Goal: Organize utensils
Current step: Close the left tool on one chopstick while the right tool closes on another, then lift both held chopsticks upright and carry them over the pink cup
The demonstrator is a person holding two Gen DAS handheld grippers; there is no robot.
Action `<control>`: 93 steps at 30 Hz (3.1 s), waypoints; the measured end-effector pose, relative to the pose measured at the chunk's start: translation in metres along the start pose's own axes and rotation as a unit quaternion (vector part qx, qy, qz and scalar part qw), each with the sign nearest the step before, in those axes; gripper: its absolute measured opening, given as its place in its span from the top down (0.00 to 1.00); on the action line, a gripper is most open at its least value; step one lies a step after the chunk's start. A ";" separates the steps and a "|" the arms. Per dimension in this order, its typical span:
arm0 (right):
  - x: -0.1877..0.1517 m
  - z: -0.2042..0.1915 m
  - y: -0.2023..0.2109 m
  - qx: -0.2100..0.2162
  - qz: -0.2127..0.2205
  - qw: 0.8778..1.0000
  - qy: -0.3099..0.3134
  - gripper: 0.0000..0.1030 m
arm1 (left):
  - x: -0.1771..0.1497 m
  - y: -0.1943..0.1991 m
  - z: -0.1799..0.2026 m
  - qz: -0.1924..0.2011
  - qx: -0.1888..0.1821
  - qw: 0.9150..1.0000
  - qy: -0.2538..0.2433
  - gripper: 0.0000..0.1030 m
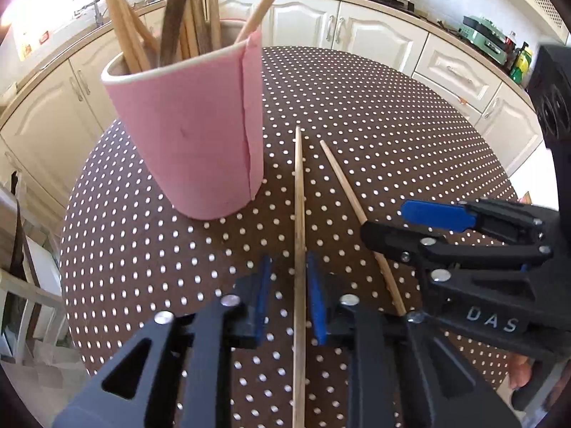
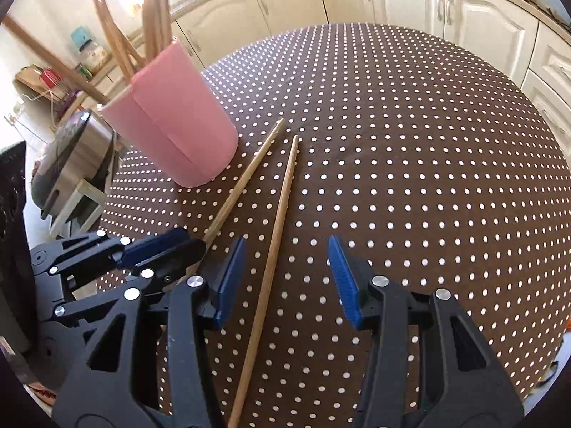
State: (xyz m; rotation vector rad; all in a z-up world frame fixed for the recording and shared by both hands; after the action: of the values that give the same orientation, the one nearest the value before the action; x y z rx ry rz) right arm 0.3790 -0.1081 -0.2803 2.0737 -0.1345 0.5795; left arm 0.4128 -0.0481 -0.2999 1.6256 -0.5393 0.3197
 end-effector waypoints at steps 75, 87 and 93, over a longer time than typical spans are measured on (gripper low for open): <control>0.039 -0.095 0.155 0.053 0.187 0.974 0.116 0.94 | 0.034 0.202 -0.024 0.400 -0.084 0.907 0.104 0.94; 0.069 -0.117 0.166 0.064 0.218 0.963 0.142 0.94 | 0.046 0.248 -0.077 0.474 -0.096 0.861 0.155 0.94; 0.090 -0.123 0.171 0.066 0.232 0.959 0.150 0.94 | 0.072 0.246 -0.094 0.495 -0.073 0.850 0.165 0.94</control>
State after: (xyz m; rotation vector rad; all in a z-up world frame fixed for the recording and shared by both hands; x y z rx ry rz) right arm 0.3610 -0.0885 -0.0532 2.0587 -0.4230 1.2095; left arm 0.3558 0.0189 -0.0413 0.9847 -1.0765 1.2648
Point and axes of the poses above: each gripper's, at about its wrist camera, not at the fingertips, and y roughly against the way its jaws point, z to its right, x to its top, the point moved 9 cm from there along -y, roughly the way its jaws point, and after that the axes turned 13 degrees about x, right-handed, at the moved point
